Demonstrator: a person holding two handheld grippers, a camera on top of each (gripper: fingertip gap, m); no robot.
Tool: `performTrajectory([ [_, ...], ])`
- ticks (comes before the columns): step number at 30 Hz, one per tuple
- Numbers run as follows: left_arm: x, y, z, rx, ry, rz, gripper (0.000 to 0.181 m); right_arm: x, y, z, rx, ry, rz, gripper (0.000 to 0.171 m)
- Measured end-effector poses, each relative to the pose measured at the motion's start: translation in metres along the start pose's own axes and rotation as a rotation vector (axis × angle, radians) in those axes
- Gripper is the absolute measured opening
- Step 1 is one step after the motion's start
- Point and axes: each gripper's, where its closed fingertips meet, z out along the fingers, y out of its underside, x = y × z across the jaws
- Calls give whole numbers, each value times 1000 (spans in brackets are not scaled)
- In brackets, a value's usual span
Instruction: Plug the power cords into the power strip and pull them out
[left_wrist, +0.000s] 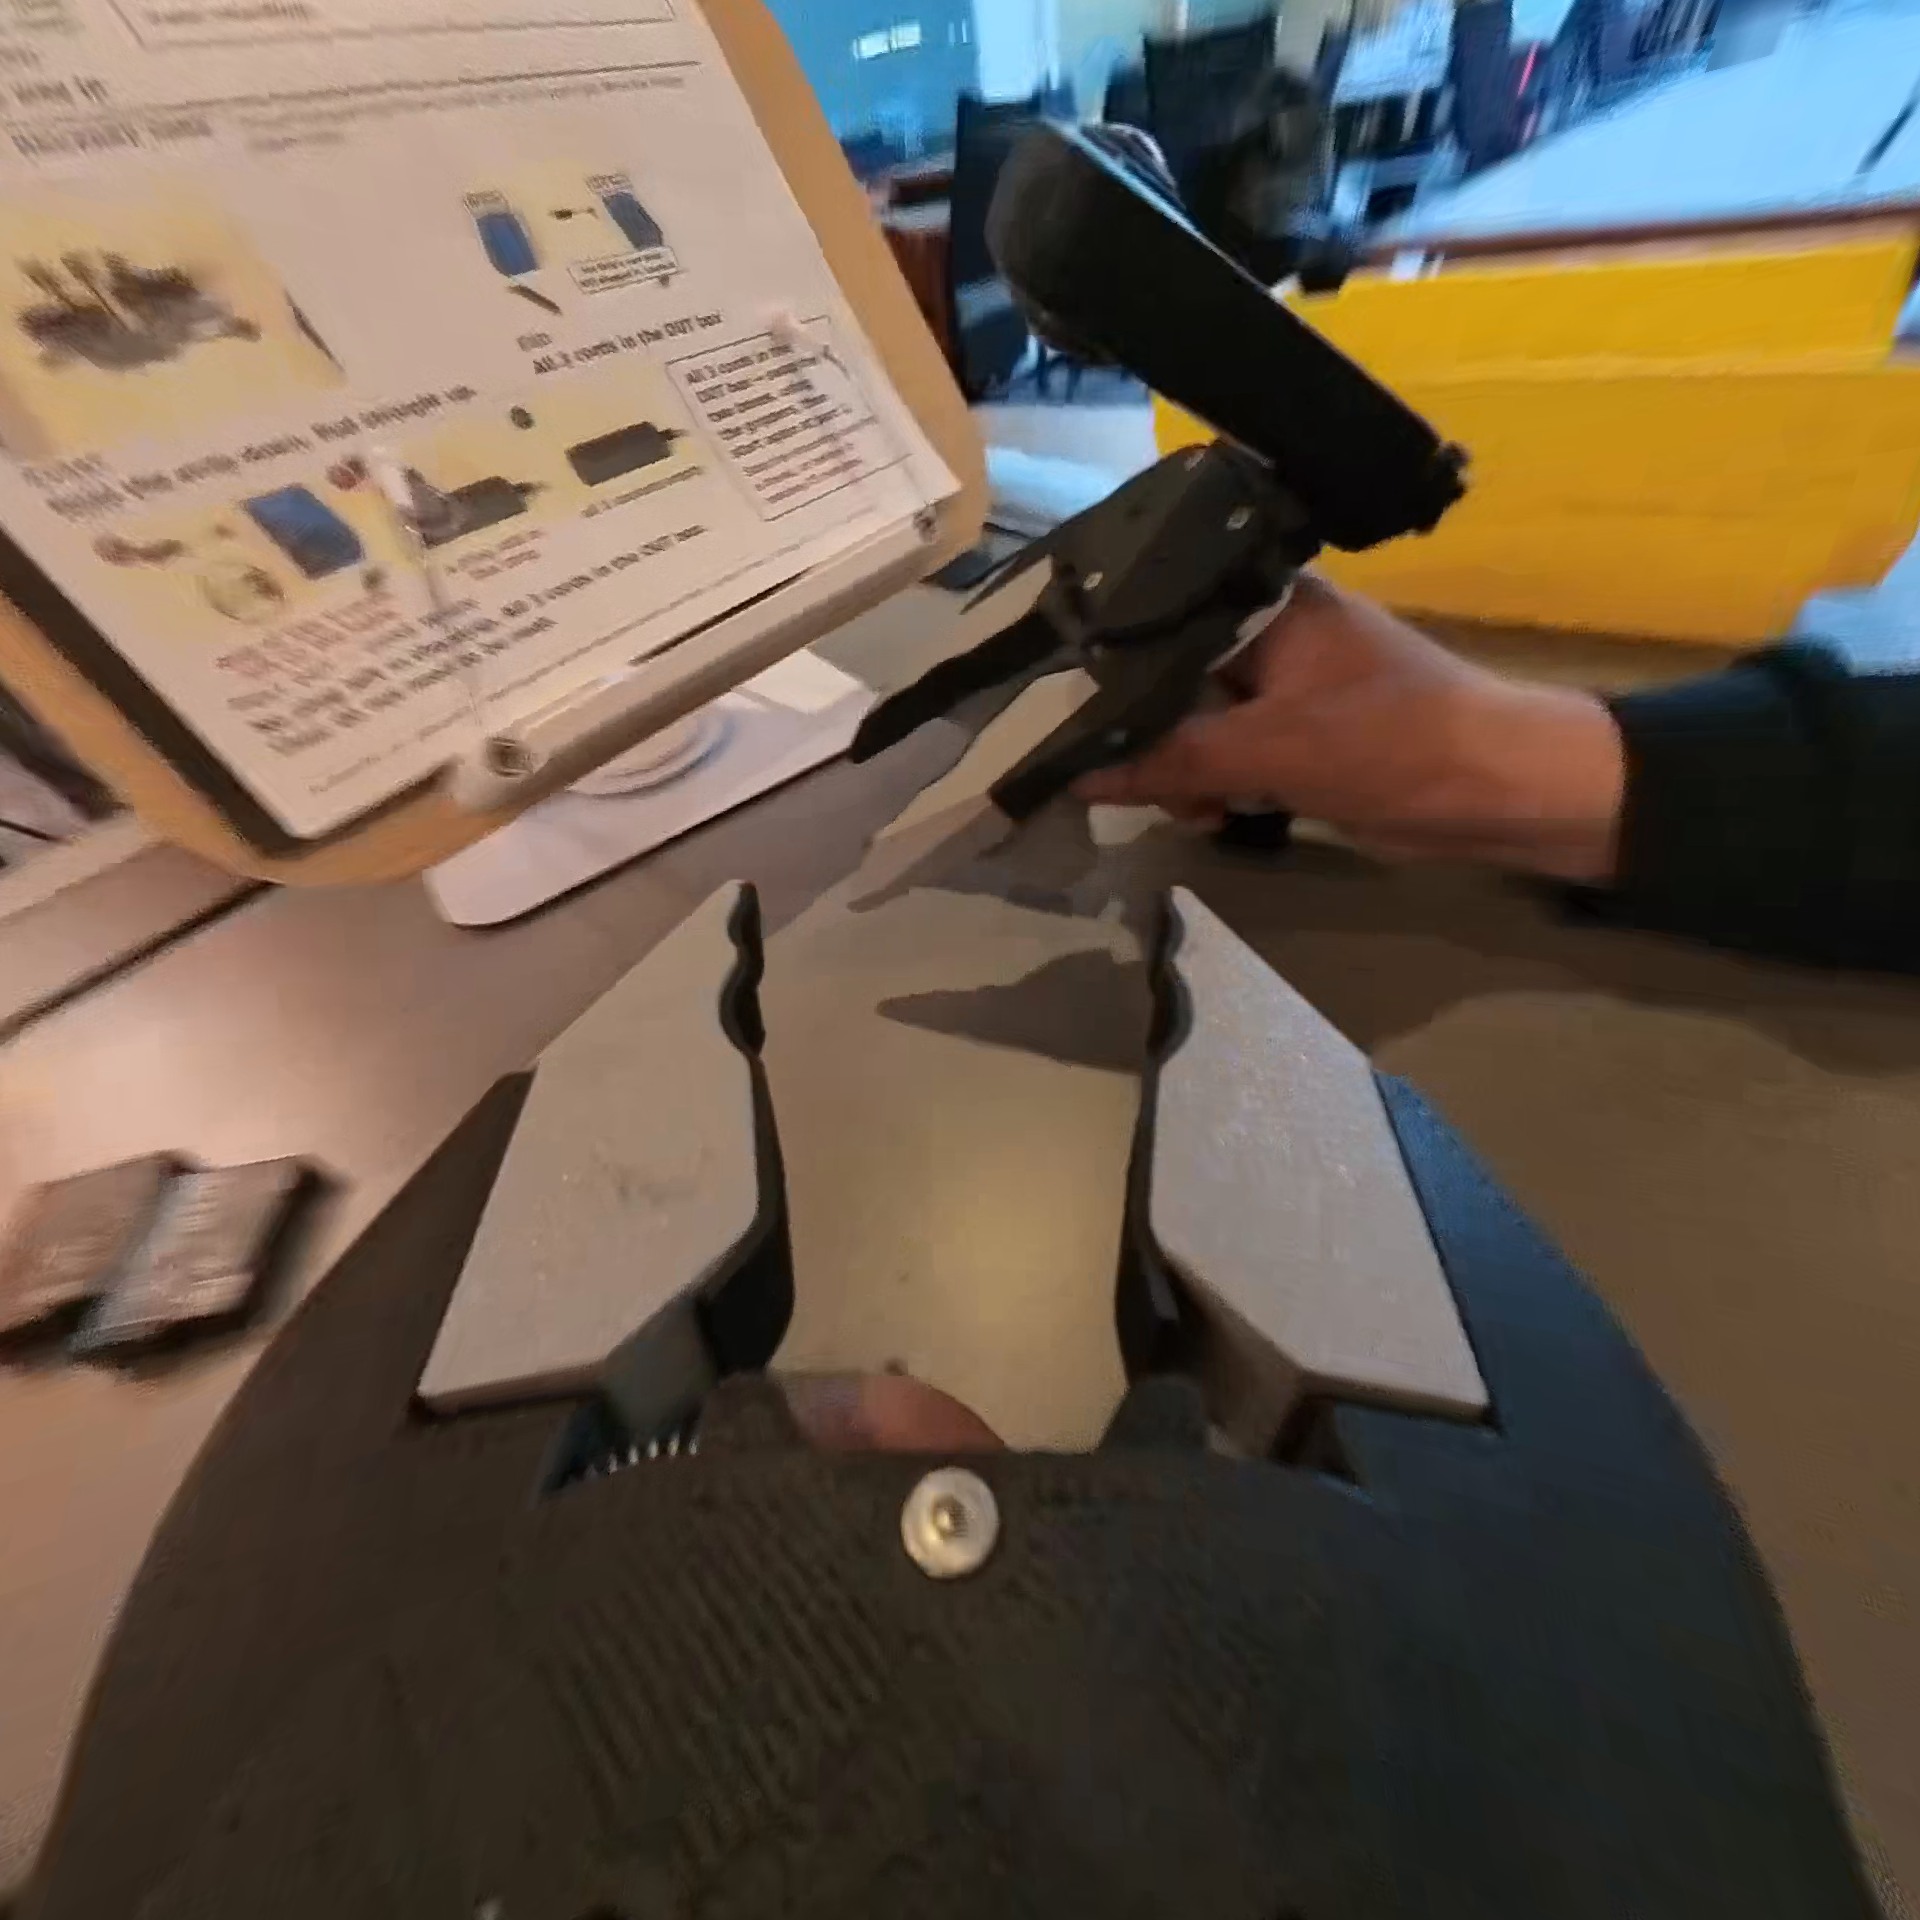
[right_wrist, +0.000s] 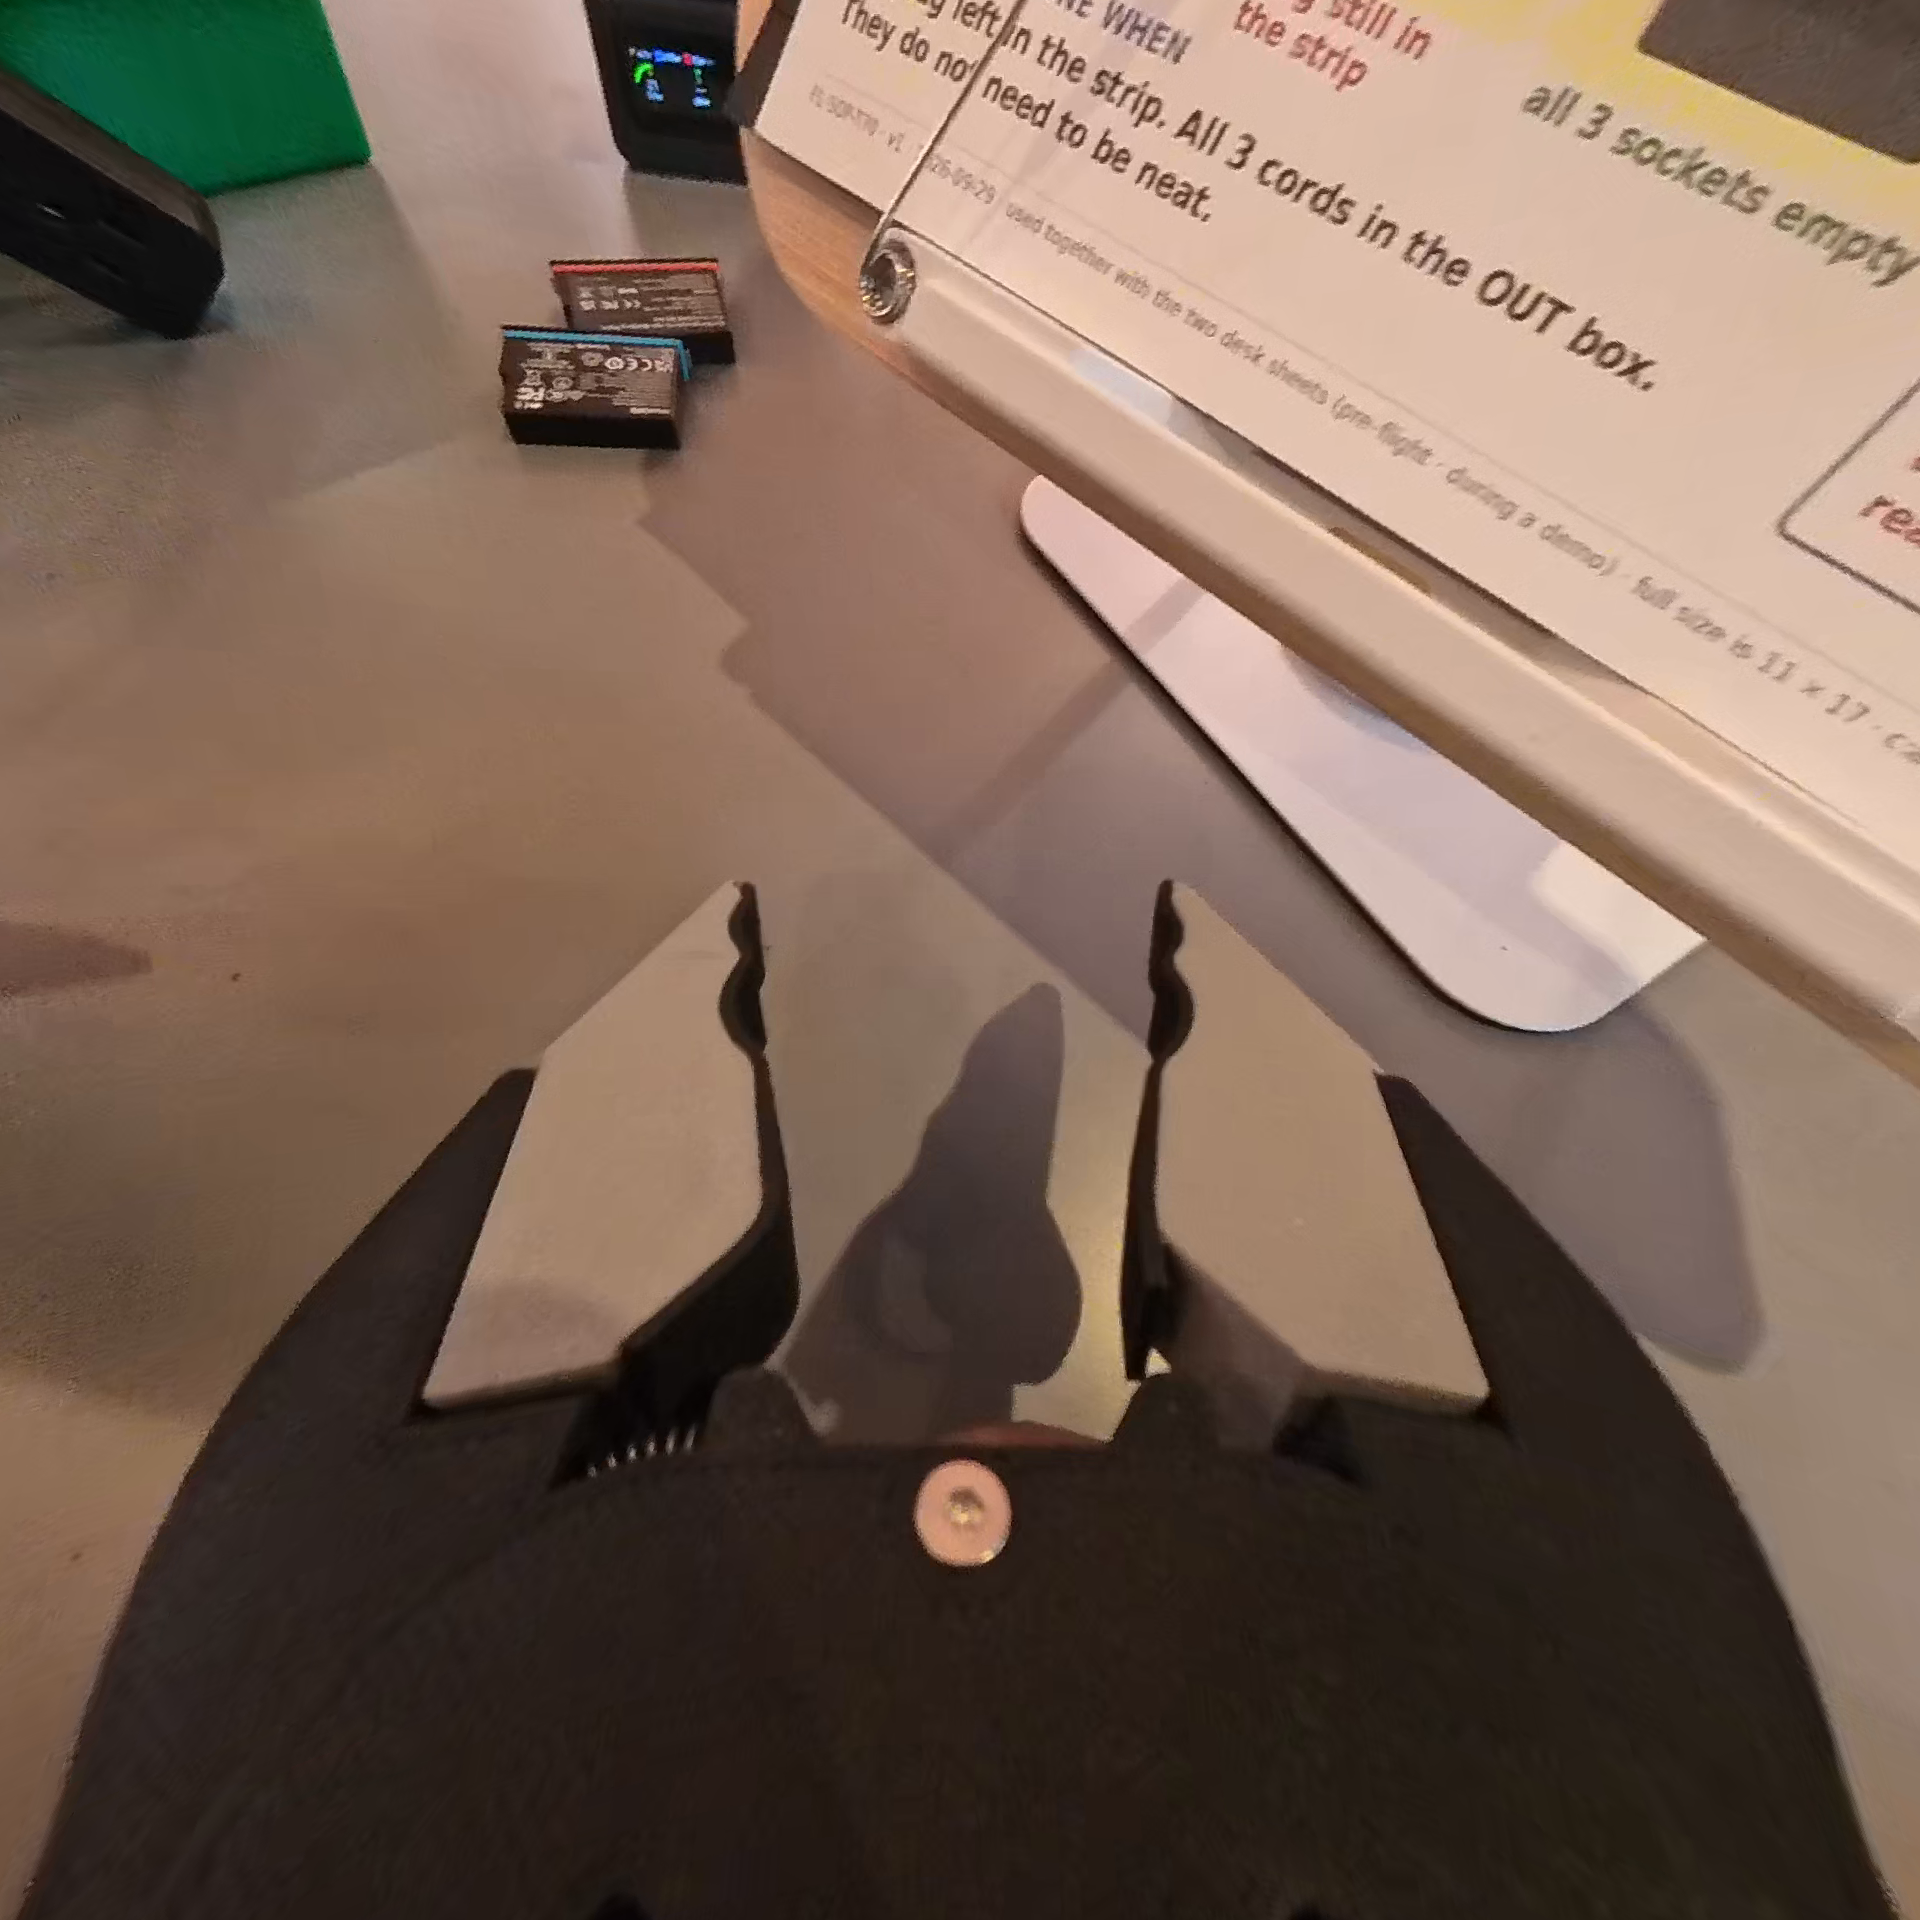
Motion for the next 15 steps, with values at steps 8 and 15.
performTrajectory([
  [8, -148, 9, -139, -667, -385, 211, 55, -7, -4, -1, 2, 7, -68, 71],
  [15, -210, 83, -202, -1074, -505, 69, 53, -12, -4, 0, -4, 3, -91, 71],
])
